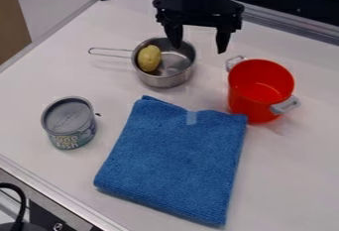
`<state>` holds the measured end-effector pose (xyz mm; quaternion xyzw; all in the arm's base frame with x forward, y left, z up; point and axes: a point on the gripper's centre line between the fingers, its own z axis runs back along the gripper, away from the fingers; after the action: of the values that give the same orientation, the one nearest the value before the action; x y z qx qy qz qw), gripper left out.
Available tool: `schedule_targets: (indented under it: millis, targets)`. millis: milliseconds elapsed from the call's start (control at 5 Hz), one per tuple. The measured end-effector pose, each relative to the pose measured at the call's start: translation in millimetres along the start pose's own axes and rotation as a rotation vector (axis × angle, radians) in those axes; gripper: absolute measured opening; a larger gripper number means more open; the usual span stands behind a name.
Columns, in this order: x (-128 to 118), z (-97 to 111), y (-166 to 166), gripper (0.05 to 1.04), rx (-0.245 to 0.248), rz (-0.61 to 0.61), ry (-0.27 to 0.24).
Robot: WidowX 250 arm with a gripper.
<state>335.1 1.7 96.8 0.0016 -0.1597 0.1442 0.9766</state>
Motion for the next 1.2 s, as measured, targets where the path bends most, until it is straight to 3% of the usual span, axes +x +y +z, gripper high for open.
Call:
schedule_targets:
  millis: [400, 800, 1000, 1200]
  targets:
    - [-3, -13, 14, 0.996, 0.0, -0.077, 0.093]
    - [18, -7, 60, 0.996, 0.029, -0.042, 0.051]
    - [28, -10, 66, 0.996, 0.038, 0.003, 0.005]
    - [33, -24, 67, 0.996, 0.047, 0.017, 0.002]
